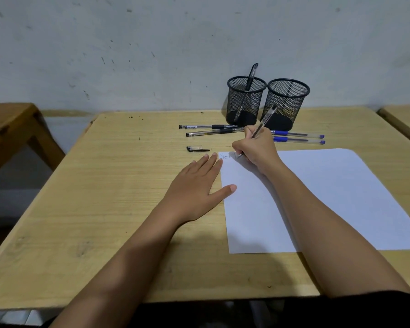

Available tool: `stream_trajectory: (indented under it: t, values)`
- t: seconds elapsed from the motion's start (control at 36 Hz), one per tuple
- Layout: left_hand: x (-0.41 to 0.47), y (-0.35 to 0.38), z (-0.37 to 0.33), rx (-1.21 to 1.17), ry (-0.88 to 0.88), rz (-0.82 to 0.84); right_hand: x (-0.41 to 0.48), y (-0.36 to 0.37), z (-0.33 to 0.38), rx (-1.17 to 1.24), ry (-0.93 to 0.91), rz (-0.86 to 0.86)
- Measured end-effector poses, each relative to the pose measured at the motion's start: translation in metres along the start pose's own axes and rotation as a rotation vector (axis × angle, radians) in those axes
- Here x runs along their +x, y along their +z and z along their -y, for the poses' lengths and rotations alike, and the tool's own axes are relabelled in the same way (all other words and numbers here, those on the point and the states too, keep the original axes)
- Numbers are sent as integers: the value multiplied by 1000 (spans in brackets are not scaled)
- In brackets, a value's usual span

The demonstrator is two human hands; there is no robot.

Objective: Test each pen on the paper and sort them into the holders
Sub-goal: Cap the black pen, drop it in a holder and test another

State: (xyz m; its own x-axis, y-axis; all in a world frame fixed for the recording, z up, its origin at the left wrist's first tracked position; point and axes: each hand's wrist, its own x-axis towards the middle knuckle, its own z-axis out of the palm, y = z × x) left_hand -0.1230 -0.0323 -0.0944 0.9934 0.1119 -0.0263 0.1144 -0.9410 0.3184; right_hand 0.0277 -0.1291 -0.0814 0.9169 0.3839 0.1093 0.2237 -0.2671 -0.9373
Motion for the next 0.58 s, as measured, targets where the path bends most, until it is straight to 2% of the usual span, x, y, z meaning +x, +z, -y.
stream_trajectory:
  t: [0.42,0.58]
  values:
    - [-1,-1,-1,-1,-1,-8,-3,-1,4,34,-12,-6]
    - [-1,-1,-1,-7,-1,-8,-7,-1,4,60,-46,-69]
